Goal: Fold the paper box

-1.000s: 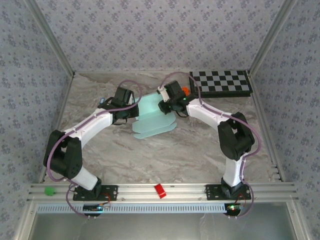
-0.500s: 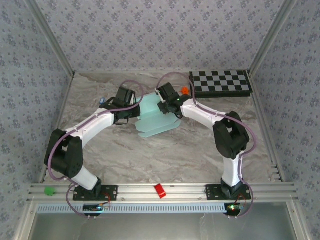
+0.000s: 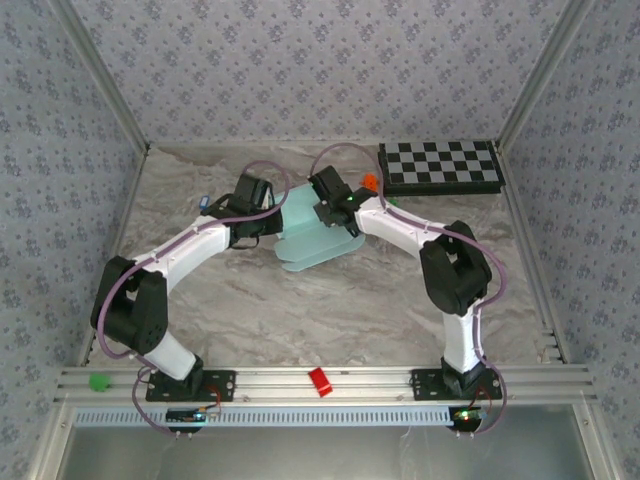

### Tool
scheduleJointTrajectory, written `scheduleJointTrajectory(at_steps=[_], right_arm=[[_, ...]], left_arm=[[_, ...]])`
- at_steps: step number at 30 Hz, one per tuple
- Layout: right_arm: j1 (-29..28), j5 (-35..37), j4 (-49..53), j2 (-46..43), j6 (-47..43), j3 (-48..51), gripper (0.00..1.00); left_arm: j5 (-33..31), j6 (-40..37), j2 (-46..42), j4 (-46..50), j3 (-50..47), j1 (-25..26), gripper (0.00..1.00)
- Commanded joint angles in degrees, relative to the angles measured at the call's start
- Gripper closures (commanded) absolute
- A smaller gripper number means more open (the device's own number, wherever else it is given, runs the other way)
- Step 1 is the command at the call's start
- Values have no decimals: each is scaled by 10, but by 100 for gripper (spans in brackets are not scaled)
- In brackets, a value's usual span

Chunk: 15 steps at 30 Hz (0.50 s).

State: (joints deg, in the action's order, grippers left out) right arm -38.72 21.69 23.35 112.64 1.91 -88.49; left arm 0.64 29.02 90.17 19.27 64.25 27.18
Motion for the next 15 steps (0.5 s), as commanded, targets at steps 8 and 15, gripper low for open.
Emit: scheduleJointTrajectory(at_steps=[8, 15], right_arm=[[24, 162, 92, 46, 26, -29, 76], [27, 170, 107, 56, 43, -40, 77]], left_arm=[[-24, -9, -3, 52, 23, -5, 100], [-31, -7, 0, 57, 24, -5, 100]])
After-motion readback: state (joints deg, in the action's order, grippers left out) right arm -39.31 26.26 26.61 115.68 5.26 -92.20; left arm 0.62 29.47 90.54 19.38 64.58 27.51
